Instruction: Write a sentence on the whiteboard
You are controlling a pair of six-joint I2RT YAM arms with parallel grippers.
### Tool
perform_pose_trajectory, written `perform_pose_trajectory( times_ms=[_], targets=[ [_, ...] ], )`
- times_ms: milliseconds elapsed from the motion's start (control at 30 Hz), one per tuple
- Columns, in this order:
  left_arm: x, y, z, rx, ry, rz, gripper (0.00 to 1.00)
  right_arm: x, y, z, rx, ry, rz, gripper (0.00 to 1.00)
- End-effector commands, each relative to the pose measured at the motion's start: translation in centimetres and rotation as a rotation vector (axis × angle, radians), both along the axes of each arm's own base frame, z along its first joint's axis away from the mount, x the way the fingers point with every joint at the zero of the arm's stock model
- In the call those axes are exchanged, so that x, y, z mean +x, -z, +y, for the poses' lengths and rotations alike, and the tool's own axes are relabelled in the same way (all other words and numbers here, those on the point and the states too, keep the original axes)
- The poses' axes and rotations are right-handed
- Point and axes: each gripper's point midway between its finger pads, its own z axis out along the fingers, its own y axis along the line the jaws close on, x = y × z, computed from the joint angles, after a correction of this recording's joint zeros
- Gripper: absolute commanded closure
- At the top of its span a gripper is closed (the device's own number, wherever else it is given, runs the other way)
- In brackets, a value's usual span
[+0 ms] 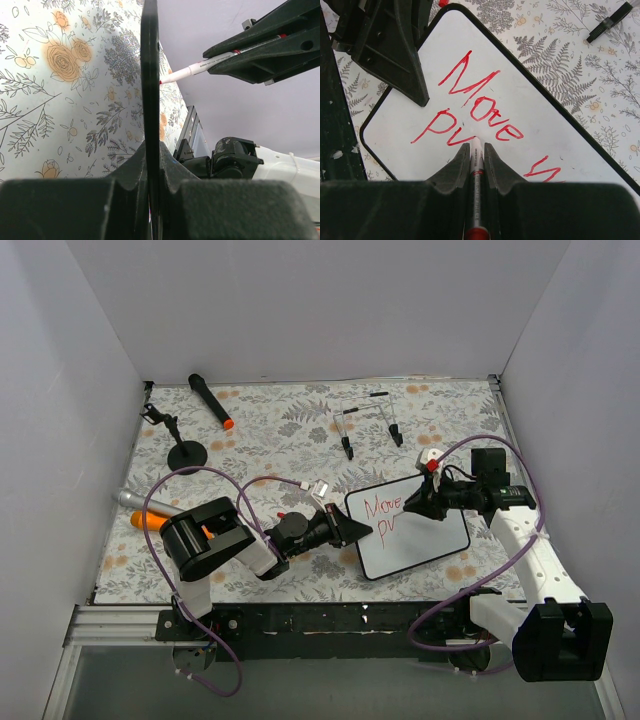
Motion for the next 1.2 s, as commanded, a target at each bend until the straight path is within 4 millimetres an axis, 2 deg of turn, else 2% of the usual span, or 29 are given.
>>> perform_pose_trajectory(
  times_ms=[0, 667, 1167],
  targets=[
    [-0.5, -4.7, -0.5, -0.14, 0.032, -0.121, 1.0, 1.9, -1.3, -0.2, -0.015, 0.021, -0.075, 0.99],
    [-0.5, -4.5, -0.4, -0.139, 0.027, -0.12, 1.0, -1.7, 1.0, -0.4, -0.042, -0.029, -0.005, 0.99],
    [-0.6, -4.7, -0.4, -0.145, 0.03, -0.125, 1.0, -2.2, 1.6, -1.0, -0.078, -0.017, 0.004, 0.99]
  ],
)
